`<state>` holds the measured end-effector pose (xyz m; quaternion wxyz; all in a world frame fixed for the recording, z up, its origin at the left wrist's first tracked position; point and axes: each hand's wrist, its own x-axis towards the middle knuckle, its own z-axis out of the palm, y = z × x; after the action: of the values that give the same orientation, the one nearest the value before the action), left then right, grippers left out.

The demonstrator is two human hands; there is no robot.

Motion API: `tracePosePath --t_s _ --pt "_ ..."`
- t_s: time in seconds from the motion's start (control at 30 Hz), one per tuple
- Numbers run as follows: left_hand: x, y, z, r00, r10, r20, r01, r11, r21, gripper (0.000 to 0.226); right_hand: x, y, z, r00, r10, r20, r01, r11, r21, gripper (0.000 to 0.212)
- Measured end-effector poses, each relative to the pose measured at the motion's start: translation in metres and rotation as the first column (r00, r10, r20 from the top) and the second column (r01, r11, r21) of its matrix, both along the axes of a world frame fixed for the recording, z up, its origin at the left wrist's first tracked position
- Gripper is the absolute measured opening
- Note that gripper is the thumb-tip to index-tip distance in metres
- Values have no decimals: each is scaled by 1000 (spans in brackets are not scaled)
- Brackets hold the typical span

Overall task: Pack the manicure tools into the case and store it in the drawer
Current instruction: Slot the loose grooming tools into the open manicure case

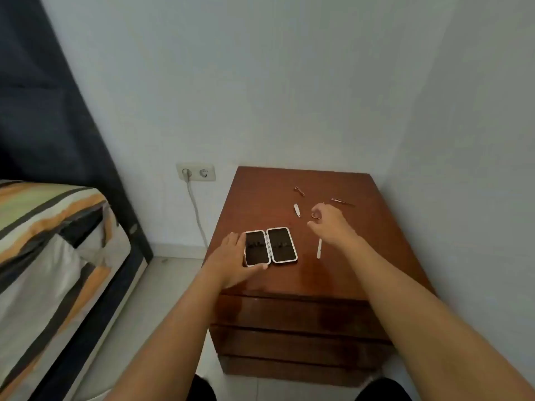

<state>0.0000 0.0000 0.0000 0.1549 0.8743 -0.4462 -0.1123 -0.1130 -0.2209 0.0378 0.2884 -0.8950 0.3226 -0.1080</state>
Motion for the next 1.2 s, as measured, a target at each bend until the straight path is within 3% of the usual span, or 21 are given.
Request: tracePosePath --t_s 0.23,0.4,0.57,0.63,0.7,0.77,0.83,1.03,1.2 --pt "16 -17 -35 992 57 -110 -71 989 -132 117 73 -38 -33 995 -87 51 85 996 40 34" --pt "23 -28 -40 995 58 -87 -78 965 -251 103 104 -49 -52 996 -47 -74 34 984 -174 34" --pt "24 -34 -45 996 85 -23 -88 963 -255 106 114 -48 -61 998 -32 -53 17 967 -256 28" --pt "23 -35 -47 995 96 4 -93 973 -209 112 115 -45 -58 1000 -20 21 24 982 -188 25" --pt "23 -36 -50 994 105 21 -100 981 -169 118 117 -34 -47 988 -28 154 30 999 -13 17" --pt "23 -37 -52 993 113 29 -108 983 -147 122 118 -16 -35 965 18 260 -54 989 135 10" --pt "23 -38 -52 992 119 38 -113 985 -134 124 119 4 -29 953 109 281 -155 976 150 8" --pt "23 -38 -53 990 126 63 -120 988 -96 125 123 32 -38 960 215 181 -243 958 150 11" --pt "23 -38 -53 990 127 65 -121 988 -95 123 116 33 -40 943 332 -31 -329 940 90 11"
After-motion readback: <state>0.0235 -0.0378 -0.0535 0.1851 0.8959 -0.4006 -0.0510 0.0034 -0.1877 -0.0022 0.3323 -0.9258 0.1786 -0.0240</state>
